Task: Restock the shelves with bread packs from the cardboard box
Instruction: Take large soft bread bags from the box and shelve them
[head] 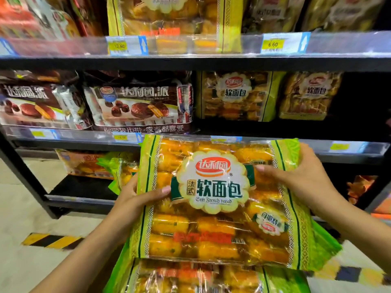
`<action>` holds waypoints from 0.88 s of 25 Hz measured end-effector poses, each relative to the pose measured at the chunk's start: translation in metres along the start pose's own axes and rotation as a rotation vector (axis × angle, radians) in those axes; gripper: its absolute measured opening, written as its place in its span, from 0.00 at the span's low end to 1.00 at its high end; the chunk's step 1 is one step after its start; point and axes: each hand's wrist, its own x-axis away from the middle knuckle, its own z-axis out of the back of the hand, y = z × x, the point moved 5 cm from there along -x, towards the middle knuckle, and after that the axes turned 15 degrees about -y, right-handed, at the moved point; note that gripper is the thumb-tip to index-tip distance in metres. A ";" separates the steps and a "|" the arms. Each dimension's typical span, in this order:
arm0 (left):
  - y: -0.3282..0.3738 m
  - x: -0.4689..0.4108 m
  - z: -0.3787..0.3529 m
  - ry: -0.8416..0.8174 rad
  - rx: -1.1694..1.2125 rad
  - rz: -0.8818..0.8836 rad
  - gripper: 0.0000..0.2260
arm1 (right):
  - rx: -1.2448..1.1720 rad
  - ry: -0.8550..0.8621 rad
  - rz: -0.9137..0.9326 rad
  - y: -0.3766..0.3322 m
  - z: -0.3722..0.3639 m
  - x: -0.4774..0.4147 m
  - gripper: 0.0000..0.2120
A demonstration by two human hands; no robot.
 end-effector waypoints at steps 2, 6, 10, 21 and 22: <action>0.004 -0.009 0.002 0.036 0.078 -0.054 0.45 | -0.069 0.005 0.049 -0.007 0.003 -0.002 0.33; 0.013 -0.030 0.000 0.026 0.186 -0.135 0.36 | -0.223 0.002 0.005 -0.006 0.010 -0.016 0.45; 0.022 -0.052 -0.014 -0.017 0.209 -0.223 0.27 | -0.262 -0.210 -0.052 -0.001 0.021 -0.030 0.53; 0.070 -0.129 -0.030 0.095 -0.115 -0.344 0.25 | -0.365 -0.216 0.107 0.041 0.048 -0.101 0.32; 0.074 -0.139 -0.031 0.119 -0.162 -0.340 0.22 | -0.383 -0.198 0.131 0.040 0.053 -0.107 0.32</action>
